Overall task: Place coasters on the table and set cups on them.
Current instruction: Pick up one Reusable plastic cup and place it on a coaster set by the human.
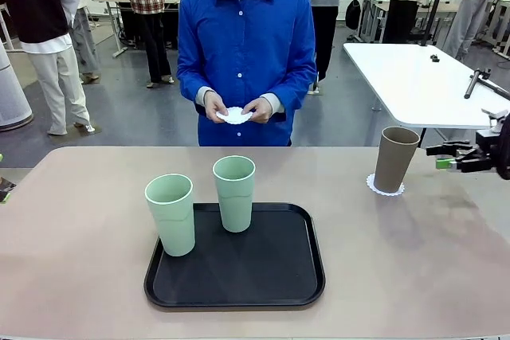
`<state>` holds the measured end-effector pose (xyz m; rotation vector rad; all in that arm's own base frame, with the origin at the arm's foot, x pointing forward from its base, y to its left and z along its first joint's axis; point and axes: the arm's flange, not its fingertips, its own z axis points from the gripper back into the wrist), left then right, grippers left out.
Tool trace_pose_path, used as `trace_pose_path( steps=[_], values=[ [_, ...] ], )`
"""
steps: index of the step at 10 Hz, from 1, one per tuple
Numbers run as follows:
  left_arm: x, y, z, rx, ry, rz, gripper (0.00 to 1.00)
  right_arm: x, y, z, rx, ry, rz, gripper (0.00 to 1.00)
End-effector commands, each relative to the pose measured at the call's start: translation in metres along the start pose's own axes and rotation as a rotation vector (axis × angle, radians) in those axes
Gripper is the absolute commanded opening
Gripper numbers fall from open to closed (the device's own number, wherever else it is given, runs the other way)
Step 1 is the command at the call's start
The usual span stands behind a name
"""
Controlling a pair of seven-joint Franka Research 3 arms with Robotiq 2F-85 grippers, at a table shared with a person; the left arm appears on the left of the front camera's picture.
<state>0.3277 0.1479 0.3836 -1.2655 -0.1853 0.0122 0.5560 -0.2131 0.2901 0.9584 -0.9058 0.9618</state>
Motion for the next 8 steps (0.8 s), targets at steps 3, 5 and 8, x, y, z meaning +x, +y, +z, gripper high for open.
trace_pose_path(
  steps=[3,5,8],
  values=[
    [-0.001,-0.001,0.001,-0.011,-0.008,-0.006,1.00,0.083,0.091,0.004,-0.128,0.353,-0.166,1.00],
    [-0.001,-0.001,0.001,-0.011,-0.008,-0.006,1.00,0.121,0.120,-0.005,-0.168,0.465,-0.200,1.00],
    [-0.001,-0.001,0.001,-0.011,-0.008,-0.006,1.00,0.165,0.154,-0.026,-0.302,0.634,-0.261,1.00]
  ],
)
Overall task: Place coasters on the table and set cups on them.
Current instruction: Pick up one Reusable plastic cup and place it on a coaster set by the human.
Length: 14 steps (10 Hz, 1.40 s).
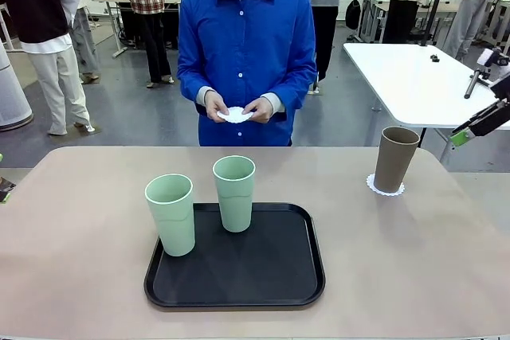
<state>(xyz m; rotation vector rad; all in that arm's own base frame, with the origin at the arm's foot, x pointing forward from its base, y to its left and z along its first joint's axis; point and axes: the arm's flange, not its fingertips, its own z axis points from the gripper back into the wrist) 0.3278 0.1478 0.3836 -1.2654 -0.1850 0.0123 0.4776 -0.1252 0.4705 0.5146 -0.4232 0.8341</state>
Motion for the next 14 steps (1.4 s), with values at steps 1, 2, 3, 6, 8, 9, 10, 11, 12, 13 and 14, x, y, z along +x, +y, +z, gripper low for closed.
trace_pose_path(
  steps=[1,2,3,6,8,9,10,11,12,13,14],
  values=[
    [-0.001,-0.001,0.001,-0.011,-0.008,-0.007,1.00,0.017,0.032,-0.006,-0.103,0.118,-0.056,1.00],
    [-0.001,-0.001,0.001,-0.011,-0.008,-0.007,1.00,0.027,0.042,-0.005,-0.157,0.164,-0.085,1.00],
    [-0.001,-0.001,0.001,-0.011,-0.008,-0.007,1.00,0.036,0.052,-0.006,-0.179,0.187,-0.096,1.00],
    [-0.001,-0.001,0.001,-0.011,-0.008,-0.007,1.00,0.035,0.039,0.005,-0.144,0.136,-0.055,1.00],
    [-0.001,-0.001,0.001,-0.011,-0.008,-0.007,1.00,0.035,0.039,0.005,-0.144,0.136,-0.055,1.00],
    [-0.001,-0.001,0.001,-0.011,-0.008,-0.007,1.00,0.035,0.039,0.005,-0.144,0.136,-0.055,1.00],
    [-0.001,-0.001,0.001,-0.011,-0.008,-0.007,1.00,0.035,0.039,0.005,-0.144,0.136,-0.055,1.00],
    [-0.001,-0.001,0.001,-0.011,-0.008,-0.007,1.00,0.035,0.039,0.005,-0.144,0.136,-0.055,1.00],
    [-0.001,-0.001,0.001,-0.011,-0.008,-0.007,1.00,0.035,0.039,0.005,-0.144,0.136,-0.055,1.00],
    [-0.001,-0.001,0.001,-0.011,-0.008,-0.007,1.00,0.035,0.039,0.005,-0.144,0.136,-0.055,1.00],
    [-0.001,-0.001,0.001,-0.011,-0.008,-0.007,1.00,0.035,0.039,0.005,-0.144,0.136,-0.055,1.00]
  ],
)
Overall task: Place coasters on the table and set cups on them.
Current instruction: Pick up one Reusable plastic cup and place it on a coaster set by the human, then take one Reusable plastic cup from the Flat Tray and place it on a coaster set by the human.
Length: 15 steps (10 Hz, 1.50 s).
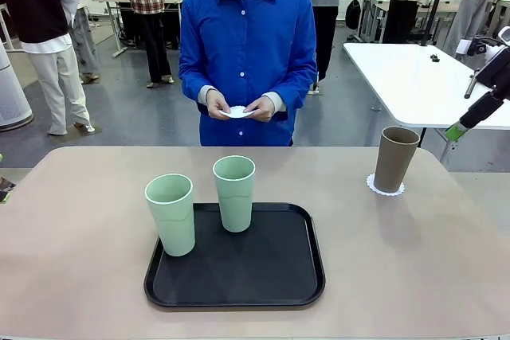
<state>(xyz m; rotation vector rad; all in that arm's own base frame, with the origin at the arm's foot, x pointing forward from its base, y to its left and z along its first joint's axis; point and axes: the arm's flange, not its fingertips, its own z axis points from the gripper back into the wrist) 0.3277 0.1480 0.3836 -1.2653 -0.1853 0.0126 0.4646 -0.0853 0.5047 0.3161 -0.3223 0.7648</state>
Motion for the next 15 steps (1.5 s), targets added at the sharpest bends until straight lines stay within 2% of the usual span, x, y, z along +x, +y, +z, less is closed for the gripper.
trace_pose_path(
  steps=[1,15],
  values=[
    [-0.0005,-0.0008,0.0012,-0.011,-0.008,-0.007,1.00,0.0018,-0.0022,-0.0016,0.010,-0.020,0.010,1.00],
    [-0.0005,-0.0008,0.0012,-0.011,-0.008,-0.007,1.00,-0.0004,-0.0003,0.0002,0.000,0.000,-0.001,1.00]
  ],
)
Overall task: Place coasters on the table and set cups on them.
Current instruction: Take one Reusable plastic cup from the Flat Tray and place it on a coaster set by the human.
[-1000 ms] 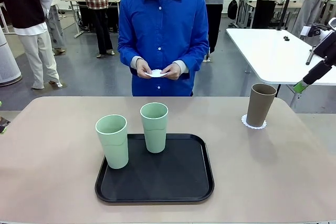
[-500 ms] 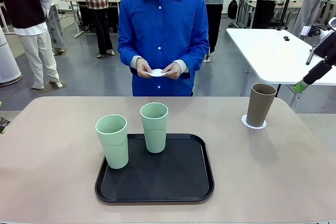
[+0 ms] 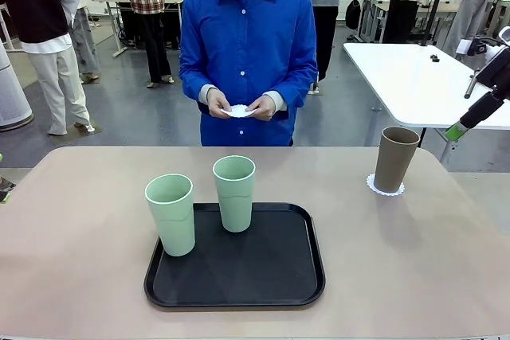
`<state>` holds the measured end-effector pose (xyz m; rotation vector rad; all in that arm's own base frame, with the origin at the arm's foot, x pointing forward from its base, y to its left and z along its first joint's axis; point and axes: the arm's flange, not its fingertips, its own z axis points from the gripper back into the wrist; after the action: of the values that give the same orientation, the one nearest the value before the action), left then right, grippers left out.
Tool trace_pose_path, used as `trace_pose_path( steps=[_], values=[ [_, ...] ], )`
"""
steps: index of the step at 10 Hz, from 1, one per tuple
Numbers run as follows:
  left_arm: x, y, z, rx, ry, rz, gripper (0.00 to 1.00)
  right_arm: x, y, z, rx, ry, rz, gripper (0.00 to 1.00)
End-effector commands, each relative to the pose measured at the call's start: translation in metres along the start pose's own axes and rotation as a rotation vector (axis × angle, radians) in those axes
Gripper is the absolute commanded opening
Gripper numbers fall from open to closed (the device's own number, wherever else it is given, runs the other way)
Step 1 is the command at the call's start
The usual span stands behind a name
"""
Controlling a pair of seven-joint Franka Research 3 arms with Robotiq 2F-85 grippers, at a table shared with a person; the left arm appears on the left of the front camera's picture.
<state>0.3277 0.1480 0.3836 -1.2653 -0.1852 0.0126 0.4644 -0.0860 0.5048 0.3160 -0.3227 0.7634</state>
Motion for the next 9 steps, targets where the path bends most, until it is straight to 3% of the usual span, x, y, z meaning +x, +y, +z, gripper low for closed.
trace_pose_path(
  steps=[1,3,5,7,8,9],
  values=[
    [-0.001,-0.001,0.001,-0.011,-0.008,-0.007,1.00,-0.004,0.006,0.007,-0.020,0.081,-0.156,1.00],
    [-0.001,-0.001,0.001,-0.011,-0.008,-0.007,1.00,-0.018,0.022,0.015,-0.116,0.237,-0.387,1.00],
    [-0.001,-0.001,0.001,-0.011,-0.008,-0.007,1.00,-0.035,0.022,0.019,-0.113,0.281,-0.576,1.00],
    [-0.001,-0.001,0.001,-0.011,-0.008,-0.007,1.00,-0.050,0.024,0.017,-0.201,0.244,-0.624,1.00],
    [-0.001,-0.001,0.001,-0.011,-0.008,-0.007,1.00,-0.041,0.014,0.022,-0.153,0.284,-0.568,1.00],
    [-0.001,-0.001,0.001,-0.011,-0.008,-0.007,1.00,-0.045,0.016,0.023,-0.157,0.278,-0.612,1.00]
  ],
)
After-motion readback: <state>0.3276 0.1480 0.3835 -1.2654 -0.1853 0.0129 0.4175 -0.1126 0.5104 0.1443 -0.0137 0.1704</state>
